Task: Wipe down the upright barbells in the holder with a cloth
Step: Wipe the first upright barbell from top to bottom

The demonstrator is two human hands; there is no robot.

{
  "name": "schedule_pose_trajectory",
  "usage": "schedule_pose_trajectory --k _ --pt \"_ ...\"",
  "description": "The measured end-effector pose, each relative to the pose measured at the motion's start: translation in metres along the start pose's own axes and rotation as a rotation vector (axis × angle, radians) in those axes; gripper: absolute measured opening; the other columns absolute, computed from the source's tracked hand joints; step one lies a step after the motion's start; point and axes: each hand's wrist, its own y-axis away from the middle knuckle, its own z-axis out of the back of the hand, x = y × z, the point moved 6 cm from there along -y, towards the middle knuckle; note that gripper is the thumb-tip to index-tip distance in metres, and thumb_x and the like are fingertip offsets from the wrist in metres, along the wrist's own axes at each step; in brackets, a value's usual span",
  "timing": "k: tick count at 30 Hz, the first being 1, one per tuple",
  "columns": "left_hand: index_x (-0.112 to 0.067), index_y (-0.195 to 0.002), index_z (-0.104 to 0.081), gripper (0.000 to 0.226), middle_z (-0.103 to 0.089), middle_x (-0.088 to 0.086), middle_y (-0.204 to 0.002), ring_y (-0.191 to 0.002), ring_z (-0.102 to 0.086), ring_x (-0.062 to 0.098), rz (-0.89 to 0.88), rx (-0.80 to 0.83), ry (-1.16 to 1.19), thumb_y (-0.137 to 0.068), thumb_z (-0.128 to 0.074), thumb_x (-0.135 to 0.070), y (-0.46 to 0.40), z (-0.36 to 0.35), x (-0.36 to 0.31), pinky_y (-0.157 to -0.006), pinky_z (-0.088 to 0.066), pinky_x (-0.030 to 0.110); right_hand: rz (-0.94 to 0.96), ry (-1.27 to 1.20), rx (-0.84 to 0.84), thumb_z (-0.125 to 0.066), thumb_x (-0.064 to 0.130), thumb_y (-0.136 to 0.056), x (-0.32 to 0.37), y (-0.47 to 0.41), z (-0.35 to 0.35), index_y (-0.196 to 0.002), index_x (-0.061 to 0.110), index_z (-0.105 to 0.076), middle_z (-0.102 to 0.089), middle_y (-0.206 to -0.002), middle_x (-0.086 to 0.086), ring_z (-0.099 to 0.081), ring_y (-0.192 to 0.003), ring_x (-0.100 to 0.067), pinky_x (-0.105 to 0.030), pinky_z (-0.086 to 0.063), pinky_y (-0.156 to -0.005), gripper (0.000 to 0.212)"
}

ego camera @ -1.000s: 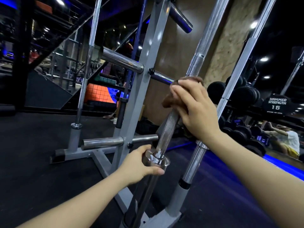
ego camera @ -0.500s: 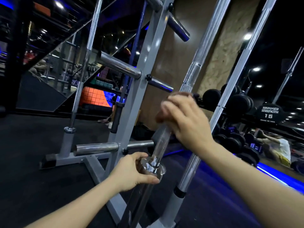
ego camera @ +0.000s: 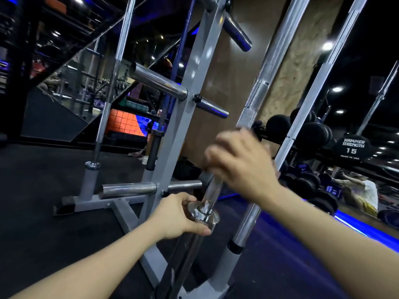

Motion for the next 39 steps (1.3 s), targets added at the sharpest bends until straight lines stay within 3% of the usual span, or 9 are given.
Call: schedule_pose_trajectory --k 6,13,19,24,28,31,33,36,39 --pt "-0.026 -0.116 -0.056 0.085 -0.064 -0.015 -0.102 -0.093 -0.059 -0.002 -0.030 -0.003 -0.127 -0.042 -0.091 -0.050 0.000 0.004 -0.009 -0.075 -0.042 0.011 -0.239 0.044 -0.017 -0.063 0.035 -0.082 -0.005 -0.002 -0.007 -0.103 0.014 -0.069 -0.061 -0.115 -0.017 -0.052 -0.118 -0.037 -0.049 -0.037 -0.105 0.031" --pt "-0.021 -0.118 -0.056 0.087 -0.065 -0.013 -0.102 -0.094 -0.060 0.001 -0.011 -0.007 -0.116 -0.043 -0.093 -0.045 0.003 0.005 -0.012 -0.078 -0.043 0.015 0.025 0.003 0.156 -0.059 0.044 -0.087 0.030 0.018 -0.018 -0.099 0.018 -0.068 -0.064 -0.097 -0.009 -0.061 -0.096 -0.030 -0.042 -0.036 -0.103 0.030" --pt "-0.023 -0.115 -0.056 0.088 -0.065 -0.011 -0.104 -0.097 -0.061 0.006 -0.004 0.009 -0.130 -0.039 -0.092 -0.050 0.001 0.005 -0.011 -0.088 -0.048 0.023 -0.235 0.043 0.078 -0.059 0.042 -0.084 -0.024 -0.019 0.005 -0.115 0.016 -0.066 -0.055 -0.130 -0.016 -0.045 -0.129 -0.035 -0.048 -0.026 -0.113 0.041" --pt "-0.025 -0.112 -0.058 0.085 -0.066 -0.014 -0.104 -0.098 -0.061 0.006 -0.023 0.021 -0.119 -0.038 -0.092 -0.051 -0.001 0.004 -0.013 -0.092 -0.050 0.028 0.066 -0.072 0.281 -0.053 0.036 -0.088 0.032 0.040 -0.019 -0.130 0.014 -0.057 -0.051 -0.136 -0.021 -0.042 -0.132 -0.038 -0.049 -0.032 -0.109 0.048" --pt "-0.029 -0.108 -0.058 0.078 -0.066 -0.017 -0.102 -0.095 -0.061 0.003 -0.030 -0.009 -0.100 -0.040 -0.092 -0.046 0.000 0.004 -0.012 -0.086 -0.049 0.022 0.163 0.044 0.277 -0.045 0.043 -0.094 0.034 0.025 -0.021 -0.119 0.015 -0.061 -0.064 -0.099 -0.011 -0.060 -0.100 -0.032 -0.042 -0.035 -0.107 0.041" --pt "-0.028 -0.106 -0.056 0.082 -0.066 -0.012 -0.100 -0.092 -0.061 0.005 0.010 0.003 -0.123 -0.036 -0.091 -0.053 0.000 0.002 -0.009 -0.081 -0.050 0.024 0.080 0.149 0.387 -0.054 0.041 -0.080 0.038 -0.003 -0.031 -0.095 0.014 -0.060 -0.057 -0.064 -0.007 -0.057 -0.062 -0.029 -0.037 -0.044 -0.071 0.032" --pt "-0.026 -0.104 -0.057 0.079 -0.066 -0.011 -0.101 -0.091 -0.061 0.005 0.019 0.007 -0.131 -0.038 -0.091 -0.051 0.000 0.003 -0.011 -0.077 -0.049 0.022 0.035 0.252 0.540 -0.057 0.041 -0.076 0.044 -0.023 -0.035 -0.085 0.018 -0.055 -0.063 -0.061 -0.008 -0.060 -0.056 -0.028 -0.033 -0.029 -0.058 0.025" --pt "-0.024 -0.110 -0.055 0.076 -0.062 -0.010 -0.106 -0.097 -0.058 0.008 0.011 0.003 -0.194 -0.047 -0.090 -0.047 0.003 0.007 -0.018 -0.081 -0.048 0.023 -0.056 0.185 0.611 -0.051 0.039 -0.088 0.041 -0.037 -0.039 -0.099 0.018 -0.051 -0.069 -0.087 -0.012 -0.066 -0.083 -0.031 -0.036 -0.027 -0.069 0.024" --pt "-0.023 -0.100 -0.056 0.071 -0.066 -0.011 -0.098 -0.092 -0.063 0.010 0.019 0.024 -0.157 -0.042 -0.092 -0.045 0.003 0.007 -0.018 -0.085 -0.052 0.029 -0.087 0.163 0.512 -0.056 0.042 -0.081 0.034 -0.020 -0.027 -0.098 0.019 -0.062 -0.063 -0.075 -0.009 -0.062 -0.076 -0.029 -0.040 -0.037 -0.093 0.030"
